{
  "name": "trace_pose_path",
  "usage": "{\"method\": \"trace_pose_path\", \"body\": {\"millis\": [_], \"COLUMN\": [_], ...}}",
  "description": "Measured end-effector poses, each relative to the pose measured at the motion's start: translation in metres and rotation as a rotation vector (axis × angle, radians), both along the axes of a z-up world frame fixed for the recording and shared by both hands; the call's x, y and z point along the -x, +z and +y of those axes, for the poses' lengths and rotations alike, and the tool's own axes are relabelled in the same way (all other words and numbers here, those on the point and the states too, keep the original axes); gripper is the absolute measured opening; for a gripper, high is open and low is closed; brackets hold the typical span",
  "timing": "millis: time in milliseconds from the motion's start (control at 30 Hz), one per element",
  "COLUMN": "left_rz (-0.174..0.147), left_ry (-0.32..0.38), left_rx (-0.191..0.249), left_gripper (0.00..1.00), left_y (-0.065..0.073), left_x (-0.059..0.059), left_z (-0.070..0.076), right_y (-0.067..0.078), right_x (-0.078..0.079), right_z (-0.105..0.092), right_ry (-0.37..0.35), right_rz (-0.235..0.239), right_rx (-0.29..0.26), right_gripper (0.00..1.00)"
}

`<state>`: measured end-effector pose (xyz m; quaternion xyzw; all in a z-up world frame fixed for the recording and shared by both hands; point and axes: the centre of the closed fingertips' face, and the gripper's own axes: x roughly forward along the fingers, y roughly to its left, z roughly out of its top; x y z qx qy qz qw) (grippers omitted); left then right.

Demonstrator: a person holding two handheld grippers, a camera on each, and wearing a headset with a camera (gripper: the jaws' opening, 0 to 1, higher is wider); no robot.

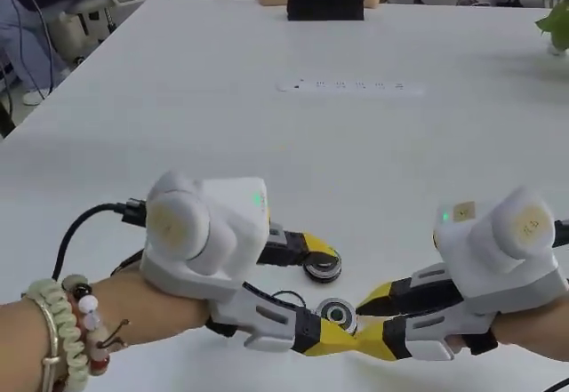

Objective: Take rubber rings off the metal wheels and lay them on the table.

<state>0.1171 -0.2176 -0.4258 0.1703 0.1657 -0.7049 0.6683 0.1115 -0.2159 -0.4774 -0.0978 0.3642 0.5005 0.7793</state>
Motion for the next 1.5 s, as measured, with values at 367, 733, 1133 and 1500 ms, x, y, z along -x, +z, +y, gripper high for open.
{"method": "trace_pose_path", "body": {"millis": [367, 733, 1133, 1500], "left_rz": [0.046, 0.057, -0.03, -0.041], "left_ry": [0.021, 0.043, 0.025, 0.006], "left_rx": [-0.035, -0.026, -0.043, -0.037], "left_gripper": [0.27, 0.17, 0.1, 0.08], "left_y": [-0.025, -0.028, -0.033, -0.032], "left_x": [-0.001, -0.004, -0.005, -0.004], "left_z": [0.004, 0.001, 0.005, 0.004], "right_y": [-0.002, -0.003, -0.003, -0.002], "right_x": [0.0, -0.001, -0.003, -0.004], "right_z": [0.0, -0.001, -0.001, 0.0], "right_ry": [0.009, 0.012, 0.013, 0.031], "right_rz": [-0.006, -0.015, -0.028, -0.053], "right_rx": [0.01, 0.015, 0.017, 0.021], "right_gripper": [0.2, 0.19, 0.18, 0.18]}}
